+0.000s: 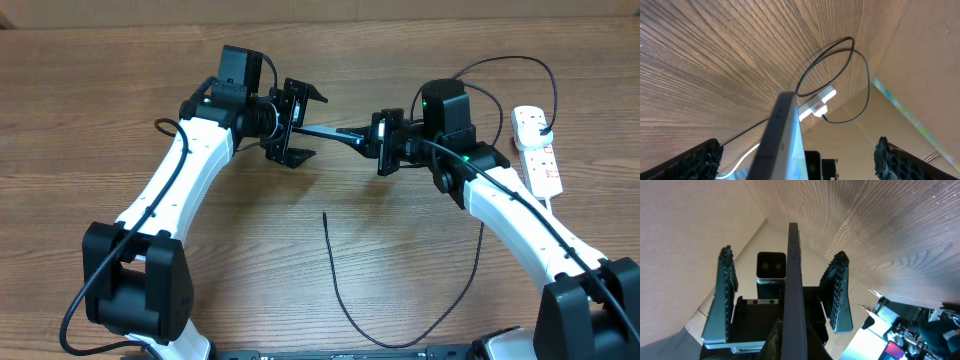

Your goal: Plug charger to phone and switch on socket

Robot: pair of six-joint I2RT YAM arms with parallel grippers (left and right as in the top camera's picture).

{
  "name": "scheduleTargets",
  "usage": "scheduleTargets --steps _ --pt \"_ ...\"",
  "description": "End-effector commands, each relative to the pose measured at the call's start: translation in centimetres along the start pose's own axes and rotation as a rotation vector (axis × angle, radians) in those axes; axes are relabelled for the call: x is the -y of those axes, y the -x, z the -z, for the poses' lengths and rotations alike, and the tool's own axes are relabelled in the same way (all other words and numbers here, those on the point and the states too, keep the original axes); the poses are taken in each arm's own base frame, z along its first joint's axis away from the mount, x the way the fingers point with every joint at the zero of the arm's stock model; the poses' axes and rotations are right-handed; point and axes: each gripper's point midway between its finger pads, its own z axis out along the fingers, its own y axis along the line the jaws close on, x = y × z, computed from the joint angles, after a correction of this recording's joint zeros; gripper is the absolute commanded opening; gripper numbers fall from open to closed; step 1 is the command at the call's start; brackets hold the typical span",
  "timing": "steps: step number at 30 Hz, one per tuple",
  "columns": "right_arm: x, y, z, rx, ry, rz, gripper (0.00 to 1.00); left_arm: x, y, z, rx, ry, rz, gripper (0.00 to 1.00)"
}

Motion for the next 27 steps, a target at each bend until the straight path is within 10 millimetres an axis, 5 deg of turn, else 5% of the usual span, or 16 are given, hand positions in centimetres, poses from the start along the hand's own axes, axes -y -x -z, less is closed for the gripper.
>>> scheduleTargets --steps 1,5,13,27 --pt "-0.57 -1.10 0.01 -0.035 0.006 0.009 0.04 0.63 -0.97 0.69 0.006 -0.022 -0.008 0.99" --pt "-0.56 -1.11 0.01 -0.036 0.005 0.009 0.04 0.61 -1.07 0.60 0.007 -0.021 -0.010 0.99" --pt "-0.53 -1.13 0.01 -0.037 0.004 0.009 0.04 0.52 -1.03 0.37 0.028 -0.015 -0.018 0.72" --pt "-0.62 -0.75 0.00 -0.016 0.011 0.036 0.04 0.34 -1.32 -0.06 0.045 -0.006 -0.031 0.48"
